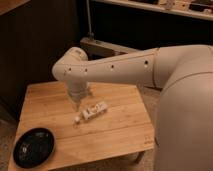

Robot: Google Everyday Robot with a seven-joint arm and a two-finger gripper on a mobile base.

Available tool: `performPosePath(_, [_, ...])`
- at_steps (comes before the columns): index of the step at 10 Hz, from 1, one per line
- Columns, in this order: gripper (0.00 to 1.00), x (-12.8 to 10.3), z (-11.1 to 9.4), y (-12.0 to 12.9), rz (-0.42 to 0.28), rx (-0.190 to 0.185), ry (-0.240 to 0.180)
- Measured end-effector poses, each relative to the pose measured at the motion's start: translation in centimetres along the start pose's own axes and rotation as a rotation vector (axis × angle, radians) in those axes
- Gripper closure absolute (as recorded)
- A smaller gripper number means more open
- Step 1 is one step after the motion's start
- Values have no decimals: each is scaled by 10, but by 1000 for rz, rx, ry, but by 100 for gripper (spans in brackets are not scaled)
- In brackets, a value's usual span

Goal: Place the bottle in the ceramic bowl

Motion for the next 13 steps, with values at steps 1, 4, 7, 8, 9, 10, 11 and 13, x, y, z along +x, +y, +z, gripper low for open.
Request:
performPosePath(1, [35, -2, -11, -3, -110, -41, -35])
performPosePath(4, [35, 4, -33, -16, -244, -102, -93])
performPosePath(7, [35, 14, -37, -26, -249, -107, -70])
performPosePath(8, [35, 13, -37, -26, -250, -106, -70])
performPosePath(9, [35, 14, -37, -27, -248, -106, -70])
performPosePath(10, [35, 14, -37, -27, -248, -106, -70])
performPosePath(11, [35, 12, -37, -26, -250, -107, -72])
performPosePath(13, [35, 11, -37, -16, -302, -116, -153])
